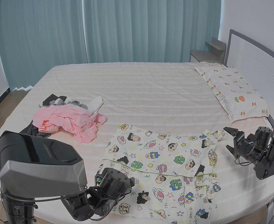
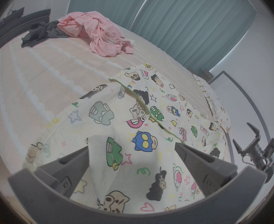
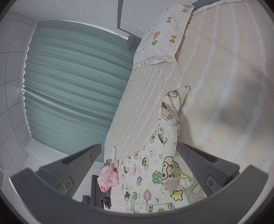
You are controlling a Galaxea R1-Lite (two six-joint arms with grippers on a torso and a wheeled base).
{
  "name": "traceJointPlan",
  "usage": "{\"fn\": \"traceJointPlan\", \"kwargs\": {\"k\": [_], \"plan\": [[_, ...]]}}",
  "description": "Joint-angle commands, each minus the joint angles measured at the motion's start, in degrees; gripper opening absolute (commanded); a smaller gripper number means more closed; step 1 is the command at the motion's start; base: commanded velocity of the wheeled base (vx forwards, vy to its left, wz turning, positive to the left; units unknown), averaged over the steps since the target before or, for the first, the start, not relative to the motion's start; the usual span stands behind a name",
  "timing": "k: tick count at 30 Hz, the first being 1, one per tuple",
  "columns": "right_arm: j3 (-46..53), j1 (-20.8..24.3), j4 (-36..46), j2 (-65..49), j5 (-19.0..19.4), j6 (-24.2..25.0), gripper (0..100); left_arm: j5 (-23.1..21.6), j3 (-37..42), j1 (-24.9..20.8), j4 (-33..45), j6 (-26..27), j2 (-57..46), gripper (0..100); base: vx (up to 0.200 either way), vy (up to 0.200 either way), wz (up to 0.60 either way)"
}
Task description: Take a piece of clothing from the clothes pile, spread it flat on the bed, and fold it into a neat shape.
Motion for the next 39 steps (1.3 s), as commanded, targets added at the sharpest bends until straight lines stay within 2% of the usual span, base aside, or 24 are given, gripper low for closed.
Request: {"fn": "traceJointPlan", "kwargs": {"k": [1,2,6,12,15,22,29,39], "plan": [[0.0,0.0,-1.0,0.0,0.0,0.0,100,0.2,0.9,0.1,-0.1,0.6,0.2,100,0.0,0.0,0.0],[0.0,0.0,-1.0,0.0,0.0,0.0,100,0.9,1.3,0.2,-0.2,2.1,0.1,0,0.0,0.0,0.0],[0.1,0.1,-1.0,0.0,0.1,0.0,100,2.9,2.4,0.6,-1.2,4.7,-0.1,0,0.0,0.0,0.0],[0.1,0.1,-1.0,0.0,0.1,0.0,100,3.2,4.2,1.6,-2.6,8.4,-1.0,0,0.0,0.0,0.0],[0.1,0.1,-1.0,0.0,0.1,0.0,100,4.4,4.5,3.9,-4.8,12.9,-1.9,0,0.0,0.0,0.0],[0.3,0.1,-1.0,-0.1,0.2,0.0,100,3.2,5.7,11.4,-17.7,23.6,1.4,0,0.0,0.0,0.0],[0.4,0.1,-1.0,-0.2,0.2,0.0,100,-2.8,9.2,14.9,-25.8,27.2,5.5,0,0.0,0.0,0.0],[0.5,0.1,-1.0,-0.1,0.2,-0.2,100,-3.3,8.1,18.5,-30.8,30.1,9.3,0,0.0,0.0,0.0]]}}
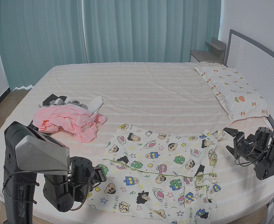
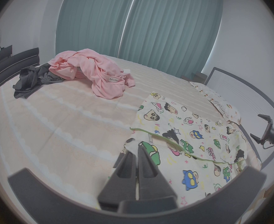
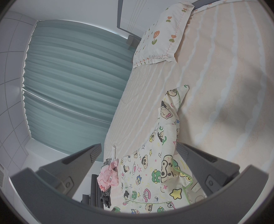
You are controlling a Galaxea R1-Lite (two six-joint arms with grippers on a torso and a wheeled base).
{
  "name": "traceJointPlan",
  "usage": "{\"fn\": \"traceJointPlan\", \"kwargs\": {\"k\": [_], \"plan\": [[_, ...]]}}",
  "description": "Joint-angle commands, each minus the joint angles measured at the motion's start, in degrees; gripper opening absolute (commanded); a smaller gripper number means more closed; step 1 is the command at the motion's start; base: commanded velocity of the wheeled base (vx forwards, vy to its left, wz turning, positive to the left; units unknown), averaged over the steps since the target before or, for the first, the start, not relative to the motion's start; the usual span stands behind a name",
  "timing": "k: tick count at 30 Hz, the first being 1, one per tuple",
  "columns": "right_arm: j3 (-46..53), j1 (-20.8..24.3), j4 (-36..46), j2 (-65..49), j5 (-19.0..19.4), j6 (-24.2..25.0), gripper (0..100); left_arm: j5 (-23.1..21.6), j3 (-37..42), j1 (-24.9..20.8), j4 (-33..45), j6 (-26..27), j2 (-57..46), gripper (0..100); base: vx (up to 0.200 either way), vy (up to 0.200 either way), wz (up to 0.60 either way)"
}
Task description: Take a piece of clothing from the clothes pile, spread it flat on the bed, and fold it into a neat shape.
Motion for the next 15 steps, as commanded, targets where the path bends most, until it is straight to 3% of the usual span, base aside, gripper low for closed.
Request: {"fn": "traceJointPlan", "kwargs": {"k": [1,6,7,13,15], "plan": [[0.0,0.0,-1.0,-0.1,0.0,0.0,100,-0.2,-0.4,1.6,-1.3,0.5,2.9,0,0.0,0.0,0.0],[0.0,0.0,-1.0,-0.1,0.0,0.0,100,-1.7,-0.4,1.9,-2.6,0.6,4.0,0,0.0,0.0,0.0],[0.0,0.0,-1.0,-0.1,-0.1,0.0,100,-1.8,-0.7,1.9,-2.8,0.6,4.4,100,0.0,0.0,0.0],[0.1,-0.1,-1.0,-0.1,-0.3,-0.5,100,-1.8,-1.9,2.3,-2.8,0.5,5.6,100,0.0,0.0,0.0],[0.4,-0.5,-1.0,0.3,-0.6,-4.2,100,-1.8,-2.4,4.4,-2.8,-0.1,5.6,100,0.0,0.0,0.0]]}}
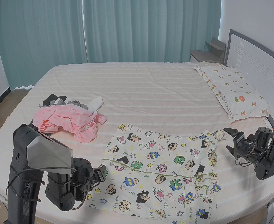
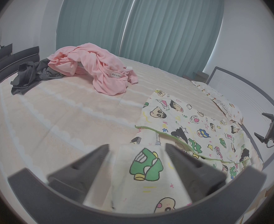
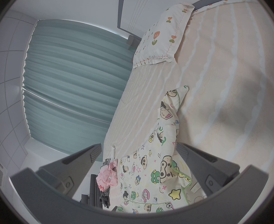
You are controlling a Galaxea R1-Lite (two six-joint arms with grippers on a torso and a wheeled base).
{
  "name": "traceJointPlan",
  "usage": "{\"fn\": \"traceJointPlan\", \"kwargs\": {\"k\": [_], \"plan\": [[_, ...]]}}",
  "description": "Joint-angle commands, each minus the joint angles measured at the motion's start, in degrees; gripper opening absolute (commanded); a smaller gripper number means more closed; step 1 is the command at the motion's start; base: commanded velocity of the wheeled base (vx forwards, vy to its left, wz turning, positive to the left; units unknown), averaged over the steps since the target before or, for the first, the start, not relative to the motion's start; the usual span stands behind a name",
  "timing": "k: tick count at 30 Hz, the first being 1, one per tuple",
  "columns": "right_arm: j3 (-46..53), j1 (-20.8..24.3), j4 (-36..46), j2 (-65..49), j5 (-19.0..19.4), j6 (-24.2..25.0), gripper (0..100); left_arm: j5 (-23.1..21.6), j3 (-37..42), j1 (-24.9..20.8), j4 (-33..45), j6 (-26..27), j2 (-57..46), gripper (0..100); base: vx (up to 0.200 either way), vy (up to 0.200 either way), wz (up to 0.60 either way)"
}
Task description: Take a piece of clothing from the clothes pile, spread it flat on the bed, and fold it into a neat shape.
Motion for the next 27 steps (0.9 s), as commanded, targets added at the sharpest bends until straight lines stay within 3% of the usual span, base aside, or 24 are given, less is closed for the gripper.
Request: {"fn": "traceJointPlan", "kwargs": {"k": [1,4,7,9,10,17,21,25,27], "plan": [[0.6,-0.6,-1.0,0.7,-0.2,-4.5,100,-0.1,0.0,2.8,-0.1,-0.9,0.5,100,0.0,0.0,0.0],[1.8,-0.7,-1.0,2.4,-0.2,-8.4,100,-0.3,0.6,4.1,-0.2,-3.4,0.1,100,0.0,0.0,0.0],[3.2,-0.2,-1.0,6.0,-0.8,-17.4,100,-4.4,4.2,5.2,-1.5,-9.5,-4.3,100,0.0,0.0,0.0],[3.6,0.0,-1.0,6.5,-1.0,-19.2,100,-5.7,5.5,5.4,-1.7,-10.4,-5.5,100,0.0,0.0,0.0],[4.2,0.1,-1.0,7.4,-1.9,-22.4,100,-7.9,8.2,5.4,-2.0,-12.1,-7.9,100,0.0,0.0,0.0],[3.1,-0.7,-1.0,9.2,-6.2,-26.5,100,-16.8,16.0,6.0,-2.1,-20.3,-13.4,100,0.0,0.0,0.0],[3.1,-2.1,-1.0,10.3,-6.2,-29.4,100,-18.6,17.1,6.2,-2.1,-22.8,-13.4,100,0.0,0.0,0.0],[3.2,-3.6,-1.0,13.9,-6.9,-38.2,100,-20.0,17.1,6.2,-2.1,-26.0,-13.0,100,0.0,0.0,0.0],[3.2,-3.6,-1.0,13.9,-6.9,-38.2,100,-20.0,17.1,6.2,-2.1,-26.0,-13.0,100,0.0,0.0,0.0]]}}
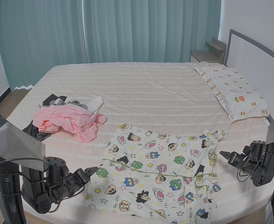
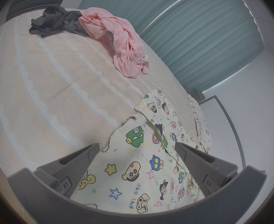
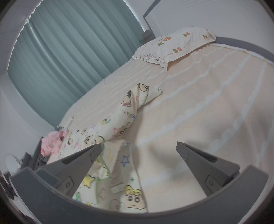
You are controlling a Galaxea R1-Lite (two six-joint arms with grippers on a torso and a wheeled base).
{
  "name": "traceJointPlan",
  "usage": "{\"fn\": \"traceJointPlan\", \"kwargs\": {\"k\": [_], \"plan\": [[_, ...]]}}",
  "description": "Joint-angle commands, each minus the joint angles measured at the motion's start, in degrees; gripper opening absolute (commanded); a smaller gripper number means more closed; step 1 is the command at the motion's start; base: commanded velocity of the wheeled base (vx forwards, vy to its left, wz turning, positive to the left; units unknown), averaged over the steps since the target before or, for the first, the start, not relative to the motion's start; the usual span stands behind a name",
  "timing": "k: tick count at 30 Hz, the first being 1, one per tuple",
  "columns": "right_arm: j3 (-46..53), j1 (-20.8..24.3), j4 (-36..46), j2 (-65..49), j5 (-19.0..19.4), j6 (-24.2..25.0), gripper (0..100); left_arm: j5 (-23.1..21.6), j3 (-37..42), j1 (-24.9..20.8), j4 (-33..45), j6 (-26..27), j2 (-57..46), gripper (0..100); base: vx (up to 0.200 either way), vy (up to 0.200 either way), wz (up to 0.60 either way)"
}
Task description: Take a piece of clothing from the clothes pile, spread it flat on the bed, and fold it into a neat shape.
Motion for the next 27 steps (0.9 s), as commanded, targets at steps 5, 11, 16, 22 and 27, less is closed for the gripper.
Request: {"fn": "traceJointPlan", "kwargs": {"k": [5,11,16,22,27], "plan": [[0.0,-0.6,-1.0,5.5,-4.3,-6.4,100,-0.8,0.0,0.2,-0.8,-1.9,0.9,100,0.0,0.0,0.0],[0.9,2.8,-1.0,5.3,-4.5,-9.9,100,-0.8,-0.1,0.2,-0.8,-2.1,1.1,100,0.0,0.0,0.0],[0.4,7.8,-1.0,5.2,-6.2,-10.0,100,-0.6,0.1,0.2,-0.8,-2.1,1.0,100,0.0,0.0,0.0],[-0.1,10.0,-1.0,5.6,-7.1,-10.0,100,-0.4,0.2,0.2,-0.8,-2.1,1.1,100,0.0,0.0,0.0],[-0.2,11.4,-1.0,7.0,-7.1,-10.0,100,-0.4,0.3,0.2,-0.8,-2.1,1.1,100,0.0,0.0,0.0]]}}
